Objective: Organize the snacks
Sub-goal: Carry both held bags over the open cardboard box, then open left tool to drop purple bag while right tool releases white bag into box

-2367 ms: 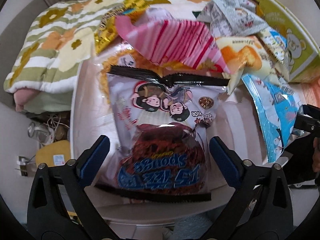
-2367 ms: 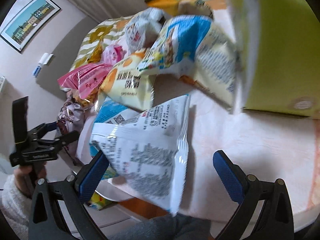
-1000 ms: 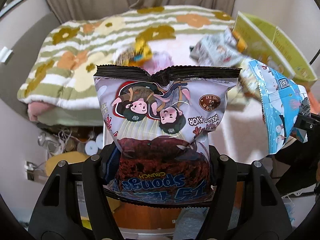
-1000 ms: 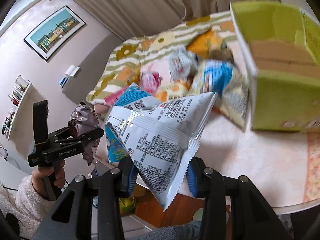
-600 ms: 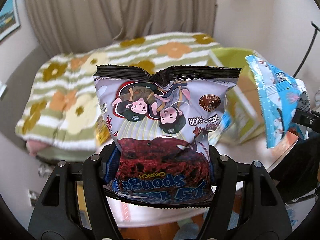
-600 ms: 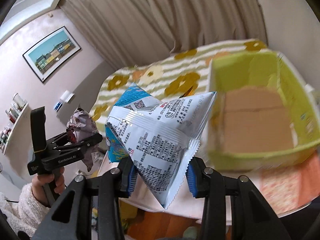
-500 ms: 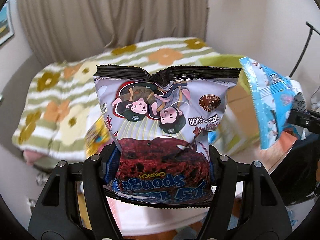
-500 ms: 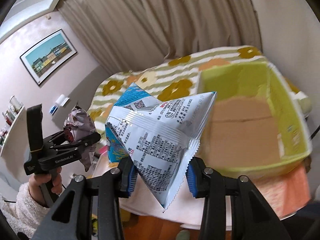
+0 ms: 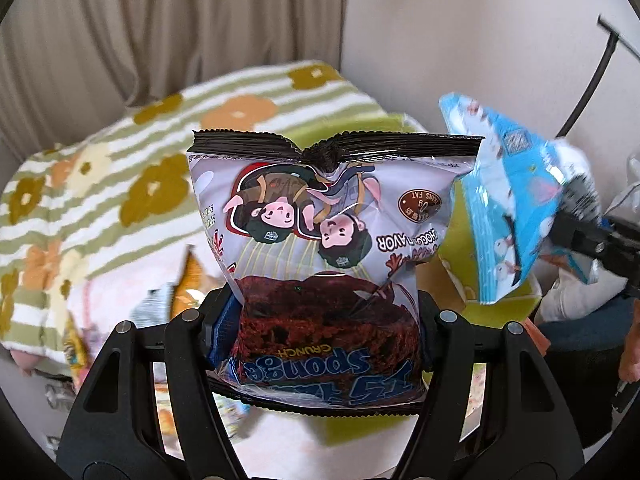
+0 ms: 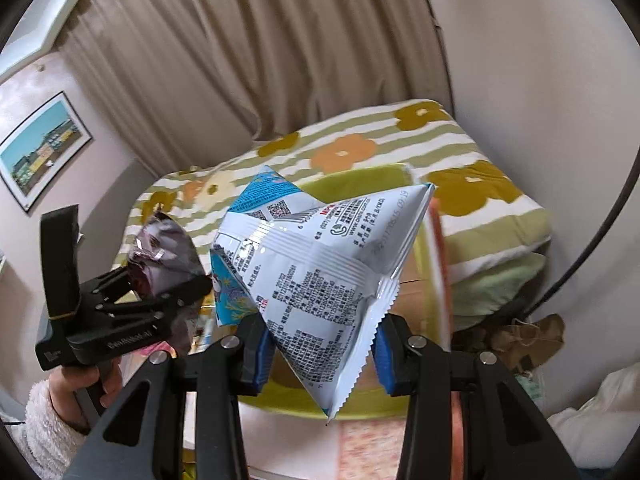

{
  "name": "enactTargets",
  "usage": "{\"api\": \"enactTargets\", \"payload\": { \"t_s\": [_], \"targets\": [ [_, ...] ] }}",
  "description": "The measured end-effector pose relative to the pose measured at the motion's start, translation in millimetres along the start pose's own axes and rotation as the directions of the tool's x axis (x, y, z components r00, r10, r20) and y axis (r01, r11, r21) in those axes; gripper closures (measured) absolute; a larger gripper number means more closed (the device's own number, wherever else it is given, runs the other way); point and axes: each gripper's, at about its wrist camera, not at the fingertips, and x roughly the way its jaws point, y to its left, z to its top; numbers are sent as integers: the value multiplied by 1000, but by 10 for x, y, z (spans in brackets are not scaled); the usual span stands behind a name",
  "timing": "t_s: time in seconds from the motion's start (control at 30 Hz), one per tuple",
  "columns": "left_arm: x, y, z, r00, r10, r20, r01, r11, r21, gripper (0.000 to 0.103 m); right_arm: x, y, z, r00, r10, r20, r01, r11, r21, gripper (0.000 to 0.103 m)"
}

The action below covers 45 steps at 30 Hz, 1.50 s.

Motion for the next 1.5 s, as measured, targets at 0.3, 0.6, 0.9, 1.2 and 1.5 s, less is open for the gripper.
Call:
{"api": "enactTargets", "payload": {
  "t_s": [0.3,0.6,0.9,1.2,1.5],
  "targets": [
    [783,-92,52,983,-11,-182,22,998,54,39,185,-277,54,997,-71,-21,73,995,68,65],
    [636,-103,29,979,-82,-185,98,992,79,0,259,-196,60,990,-137,-32,139,988,68,65],
    [198,199,-252,993,-5,-118,16,996,89,0,394,-22,-79,981,-170,-89,173,985,20,65],
    [107,357,-313,995,9,-100,-2,998,65,0,579,-49,-167,972,-179,-154,184,983,21,36],
    [68,370,-390,995,23,-100,-20,999,31,0,449,27,-293,980,-177,-95,175,984,-32,0]
  ]
}}
